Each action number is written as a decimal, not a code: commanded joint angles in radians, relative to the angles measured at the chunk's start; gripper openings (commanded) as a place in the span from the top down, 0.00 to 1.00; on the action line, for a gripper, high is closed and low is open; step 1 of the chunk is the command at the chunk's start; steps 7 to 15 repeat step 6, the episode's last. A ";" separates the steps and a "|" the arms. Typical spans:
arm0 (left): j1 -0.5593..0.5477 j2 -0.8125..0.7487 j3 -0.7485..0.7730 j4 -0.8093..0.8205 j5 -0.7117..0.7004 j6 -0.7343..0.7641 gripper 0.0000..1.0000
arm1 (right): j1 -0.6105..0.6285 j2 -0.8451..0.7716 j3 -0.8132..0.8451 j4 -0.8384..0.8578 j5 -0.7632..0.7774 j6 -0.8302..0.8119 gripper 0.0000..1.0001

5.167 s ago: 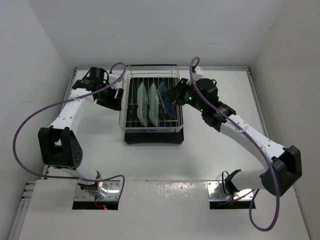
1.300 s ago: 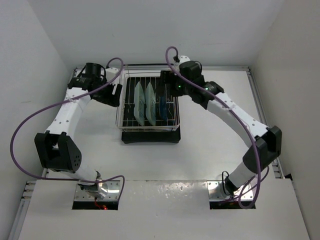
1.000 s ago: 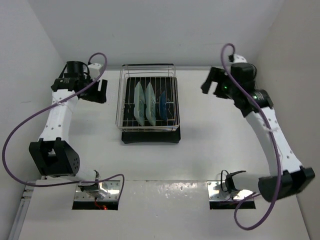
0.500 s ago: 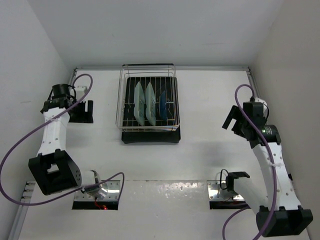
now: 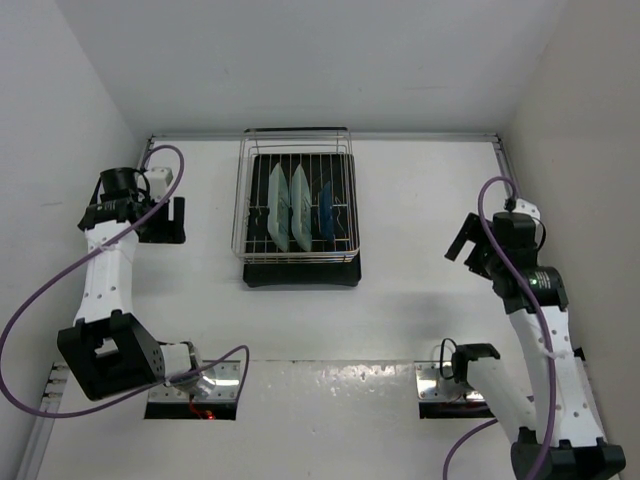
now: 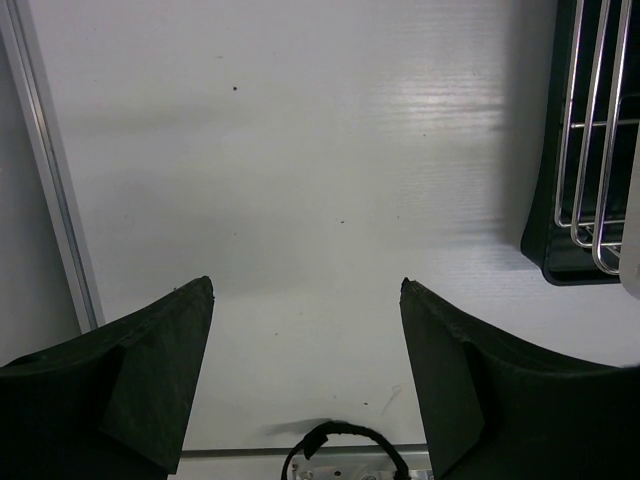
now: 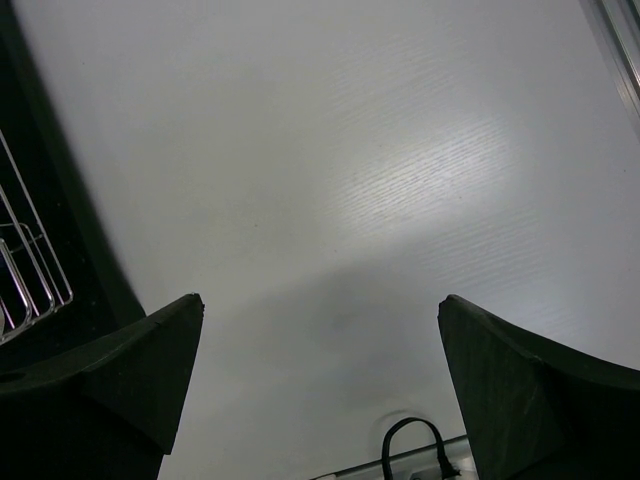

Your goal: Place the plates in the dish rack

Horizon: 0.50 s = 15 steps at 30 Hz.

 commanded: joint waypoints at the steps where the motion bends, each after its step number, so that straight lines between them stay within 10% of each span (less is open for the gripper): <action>1: 0.011 -0.036 0.007 0.024 0.027 -0.012 0.20 | -0.005 -0.018 -0.002 0.024 -0.002 -0.004 0.00; 15: 0.011 -0.036 -0.002 0.024 0.036 -0.012 0.20 | -0.004 -0.021 -0.009 0.010 0.016 0.010 0.00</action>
